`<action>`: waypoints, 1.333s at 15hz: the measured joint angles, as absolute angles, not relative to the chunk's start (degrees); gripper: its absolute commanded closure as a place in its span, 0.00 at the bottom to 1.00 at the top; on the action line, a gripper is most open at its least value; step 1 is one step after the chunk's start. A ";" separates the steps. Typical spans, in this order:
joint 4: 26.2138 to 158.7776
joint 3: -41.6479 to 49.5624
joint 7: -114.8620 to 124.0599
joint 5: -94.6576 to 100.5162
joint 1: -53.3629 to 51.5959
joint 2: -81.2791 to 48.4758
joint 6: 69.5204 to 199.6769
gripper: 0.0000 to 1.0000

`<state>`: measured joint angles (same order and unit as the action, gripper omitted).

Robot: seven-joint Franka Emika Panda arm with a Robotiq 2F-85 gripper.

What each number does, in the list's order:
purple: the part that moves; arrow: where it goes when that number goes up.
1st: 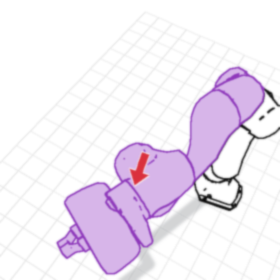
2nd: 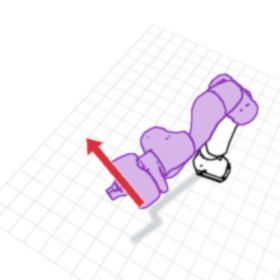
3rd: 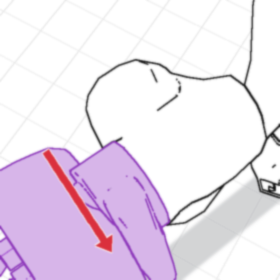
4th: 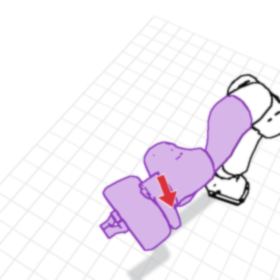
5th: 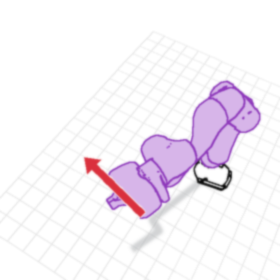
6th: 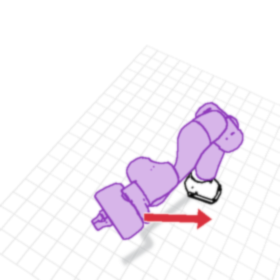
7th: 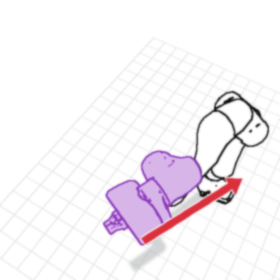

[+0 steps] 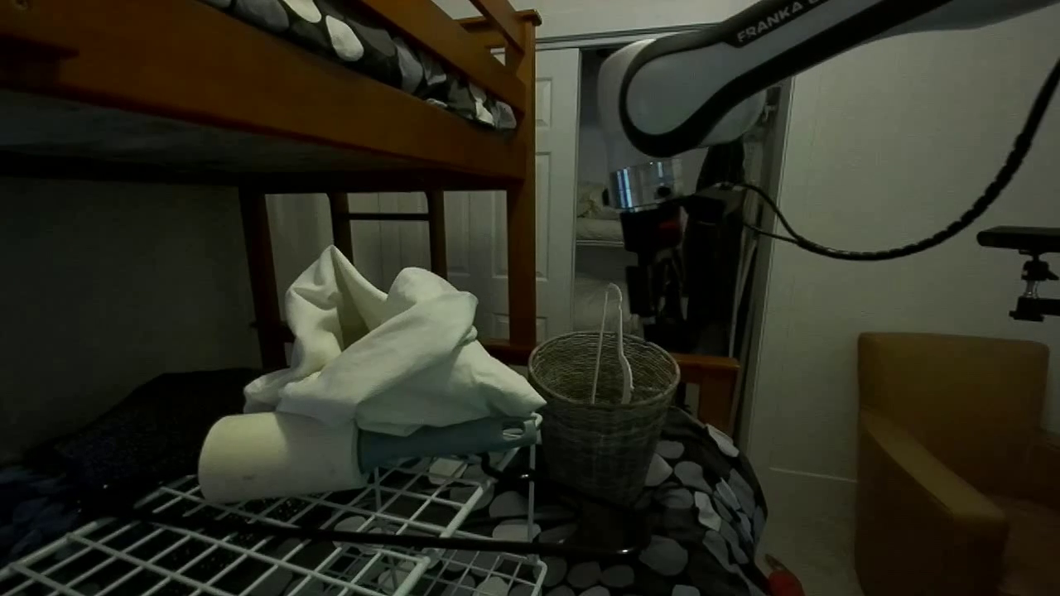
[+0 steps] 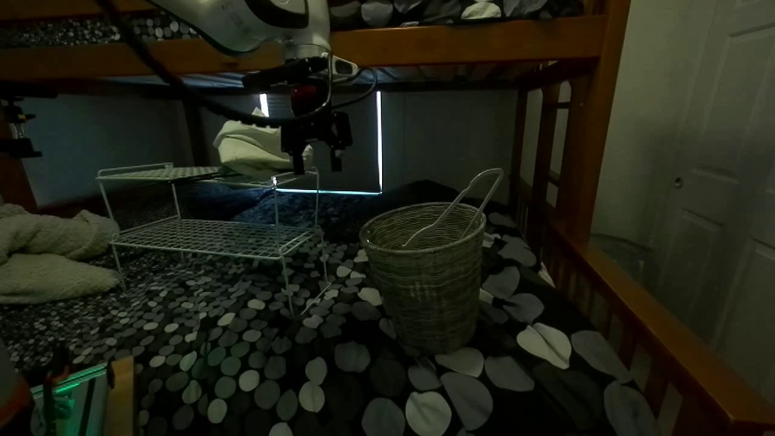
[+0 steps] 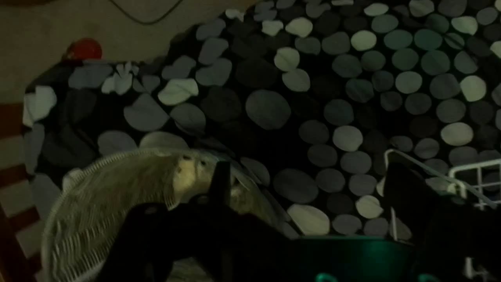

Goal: Put the towel inside the basket

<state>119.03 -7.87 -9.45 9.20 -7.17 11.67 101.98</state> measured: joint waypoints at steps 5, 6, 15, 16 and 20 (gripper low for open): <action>107.17 -14.63 -10.06 14.91 -13.08 2.74 105.09 0.00; 105.48 -15.23 -10.65 16.57 -13.71 1.87 106.01 0.00; 110.70 -14.53 -6.12 5.71 -14.00 7.11 118.83 0.00; 112.99 -14.54 -5.23 3.76 -14.08 9.17 121.75 0.00; 121.83 -14.51 -3.55 -2.26 -14.85 17.35 135.34 0.00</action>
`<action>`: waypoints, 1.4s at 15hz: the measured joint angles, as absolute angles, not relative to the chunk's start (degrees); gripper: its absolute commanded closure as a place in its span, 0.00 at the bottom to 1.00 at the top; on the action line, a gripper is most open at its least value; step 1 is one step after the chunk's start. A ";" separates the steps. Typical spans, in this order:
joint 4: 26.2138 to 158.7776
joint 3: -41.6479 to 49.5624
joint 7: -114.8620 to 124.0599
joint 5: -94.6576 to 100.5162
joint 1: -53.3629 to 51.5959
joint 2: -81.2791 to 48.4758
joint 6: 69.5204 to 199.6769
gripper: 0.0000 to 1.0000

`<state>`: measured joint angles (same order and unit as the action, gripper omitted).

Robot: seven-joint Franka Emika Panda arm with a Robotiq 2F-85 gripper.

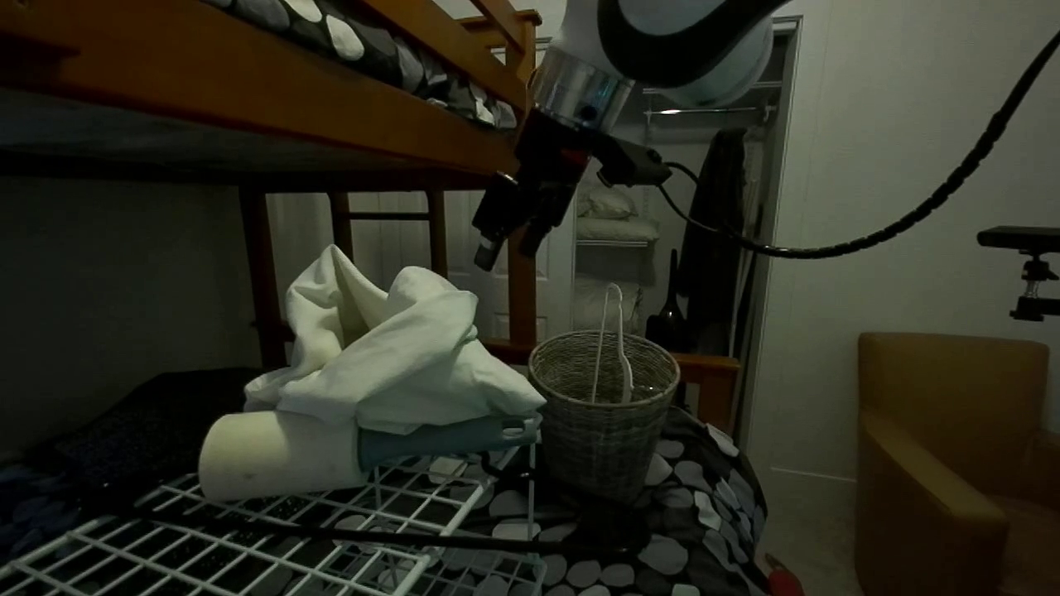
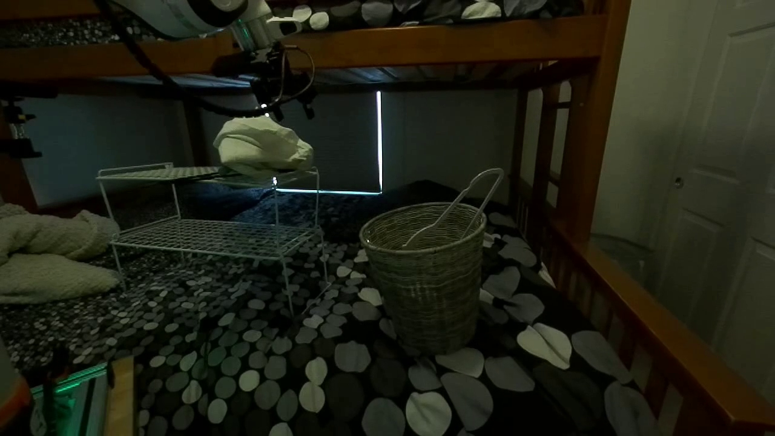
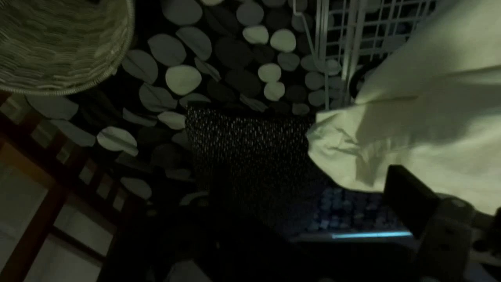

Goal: Put the towel inside the basket

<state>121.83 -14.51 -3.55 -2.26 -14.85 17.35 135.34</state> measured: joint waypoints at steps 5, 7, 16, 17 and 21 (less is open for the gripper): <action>121.87 -10.15 -21.35 -13.67 -19.88 13.62 147.16 0.00; 118.61 -9.21 -27.98 -19.02 -21.95 9.40 145.35 0.00; 114.40 -11.56 -12.10 -9.25 -18.64 6.92 138.54 0.00; 114.38 -11.90 -8.00 -7.59 -18.10 8.08 136.42 0.00; 113.20 -12.59 -3.74 -12.05 -18.33 12.96 126.95 0.00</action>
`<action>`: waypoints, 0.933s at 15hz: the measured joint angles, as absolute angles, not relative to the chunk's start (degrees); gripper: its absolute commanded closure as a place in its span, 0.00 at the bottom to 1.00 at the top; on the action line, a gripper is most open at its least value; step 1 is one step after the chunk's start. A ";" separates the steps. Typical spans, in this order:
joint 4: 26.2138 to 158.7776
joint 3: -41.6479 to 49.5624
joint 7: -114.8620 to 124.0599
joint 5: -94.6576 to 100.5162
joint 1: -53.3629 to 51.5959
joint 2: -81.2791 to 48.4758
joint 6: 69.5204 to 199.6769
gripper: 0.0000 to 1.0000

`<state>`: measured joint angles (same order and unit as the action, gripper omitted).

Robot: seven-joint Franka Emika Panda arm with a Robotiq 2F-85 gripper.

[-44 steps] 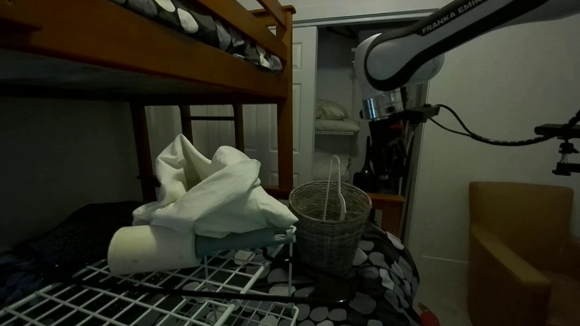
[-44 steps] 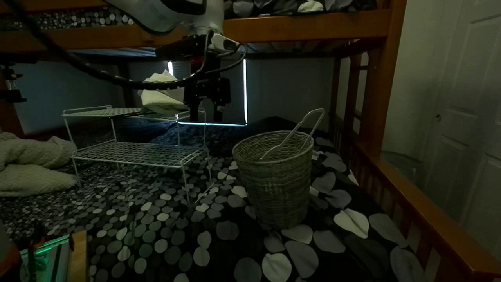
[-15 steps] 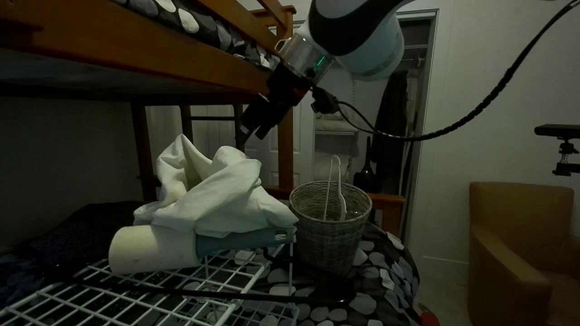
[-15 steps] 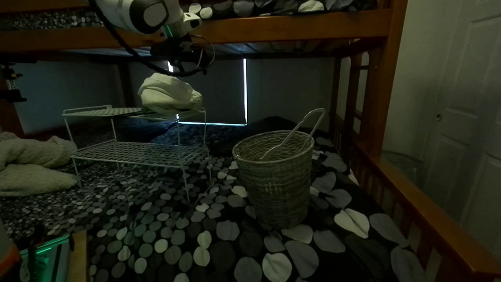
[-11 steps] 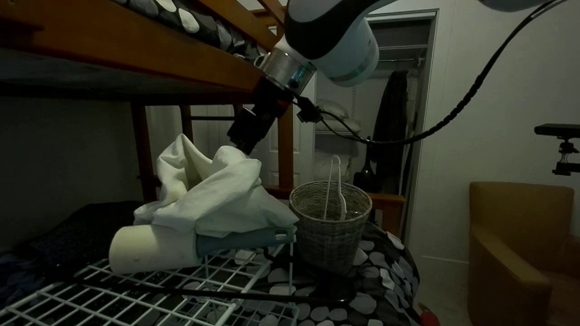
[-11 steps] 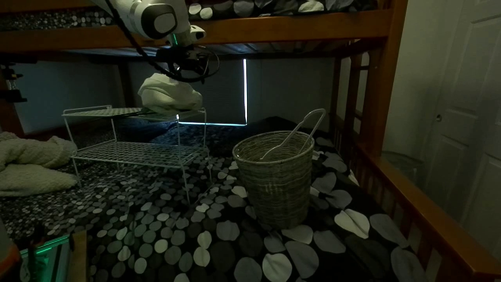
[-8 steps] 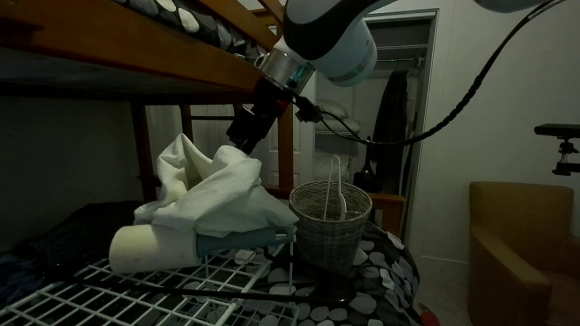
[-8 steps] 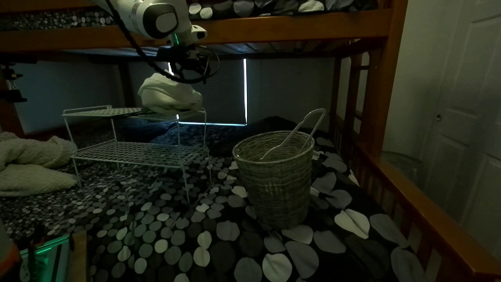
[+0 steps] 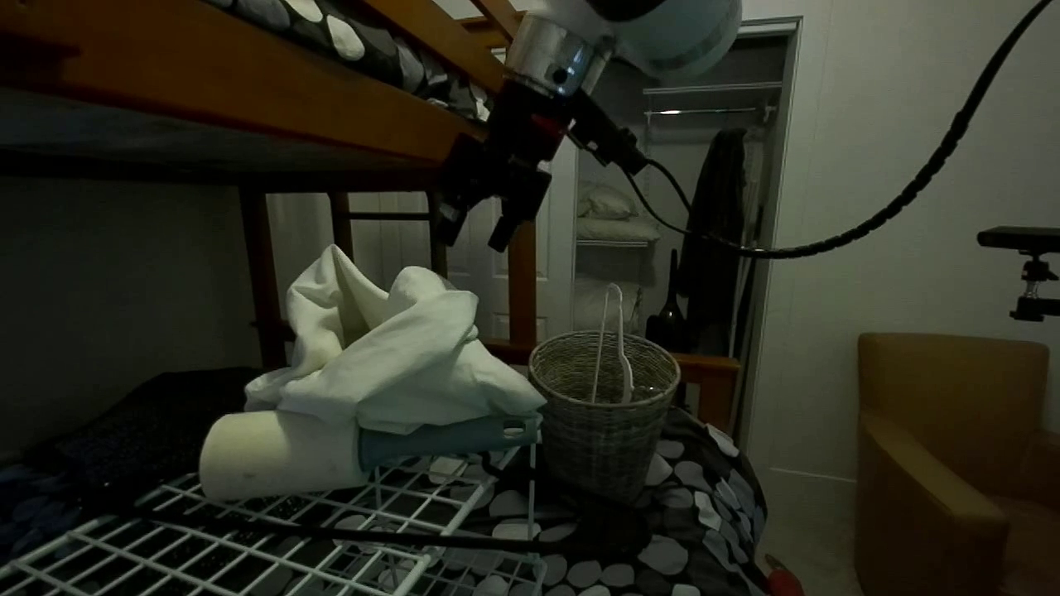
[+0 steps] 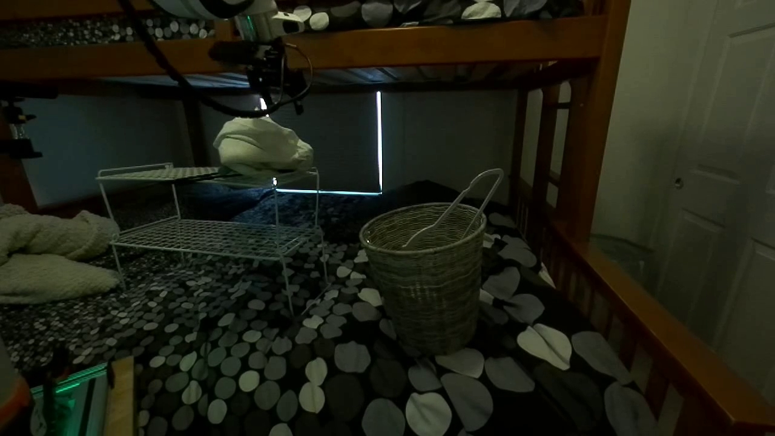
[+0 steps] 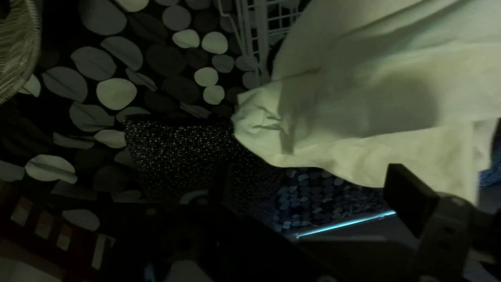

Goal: Put the towel inside the basket

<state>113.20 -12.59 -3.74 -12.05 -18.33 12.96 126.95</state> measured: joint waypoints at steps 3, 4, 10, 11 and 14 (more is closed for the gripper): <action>111.52 -12.59 -7.37 -19.13 -19.38 14.85 122.64 0.00; 111.06 -12.47 -8.94 -21.36 -19.59 14.81 121.72 0.00; 107.79 -13.12 -10.19 -20.72 -19.12 7.77 116.70 0.00; 106.56 -13.56 -10.19 -19.58 -19.12 5.88 115.95 0.00; 101.85 -15.18 -10.79 -17.20 -19.16 0.67 113.38 0.00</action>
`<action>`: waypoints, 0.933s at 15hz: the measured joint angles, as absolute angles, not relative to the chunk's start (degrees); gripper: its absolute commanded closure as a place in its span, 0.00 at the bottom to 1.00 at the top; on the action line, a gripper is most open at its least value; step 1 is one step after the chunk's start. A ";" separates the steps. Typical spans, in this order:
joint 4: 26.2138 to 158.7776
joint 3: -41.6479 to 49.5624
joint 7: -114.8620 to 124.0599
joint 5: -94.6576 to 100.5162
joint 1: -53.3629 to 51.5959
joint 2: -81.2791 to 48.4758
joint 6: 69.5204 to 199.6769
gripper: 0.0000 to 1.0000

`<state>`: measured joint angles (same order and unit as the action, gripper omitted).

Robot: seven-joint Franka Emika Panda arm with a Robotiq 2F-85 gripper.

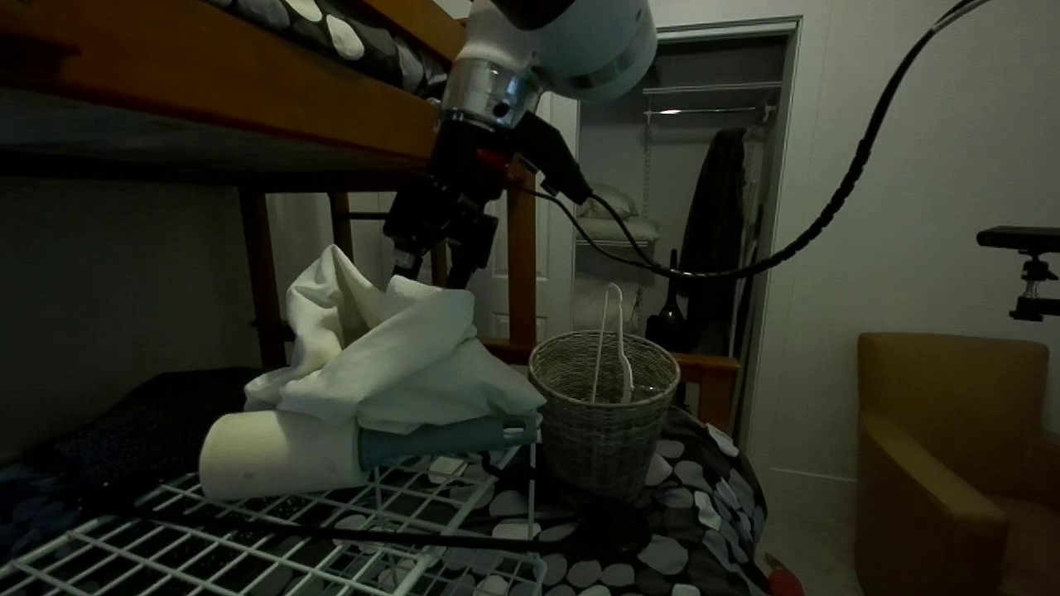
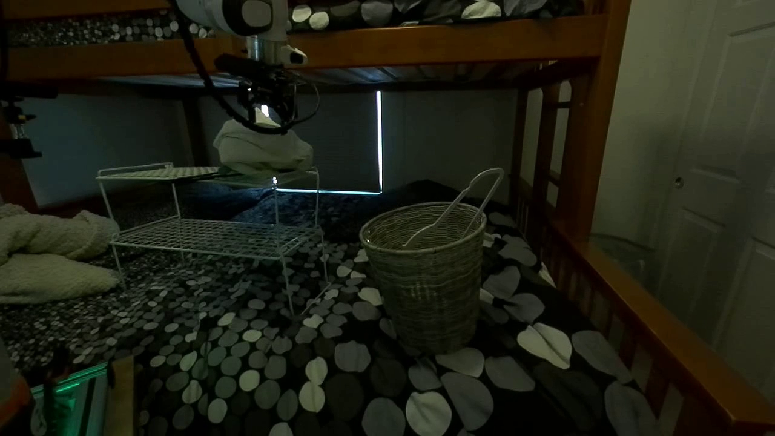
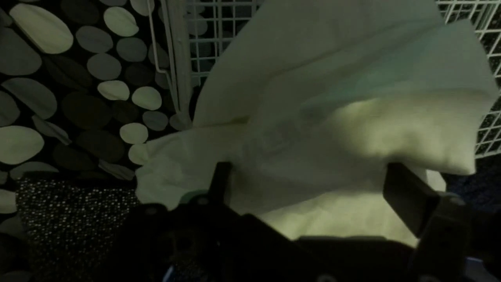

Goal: Put the towel inside the basket

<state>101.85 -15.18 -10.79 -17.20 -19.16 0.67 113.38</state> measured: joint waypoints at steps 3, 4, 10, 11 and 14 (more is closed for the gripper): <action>98.26 -15.98 -11.17 -16.57 -19.16 -2.28 111.73 0.00; 97.62 -16.01 -11.18 -16.62 -19.14 -2.73 111.71 0.00; 97.62 -15.93 -10.58 -21.70 -17.73 -5.54 115.28 0.21; 97.74 -15.92 -9.87 -21.93 -17.54 -5.94 115.54 0.27; 98.34 -15.89 -8.33 -23.32 -16.87 -6.64 115.72 0.48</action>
<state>98.34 -15.89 -8.33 -23.32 -16.87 -6.64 115.72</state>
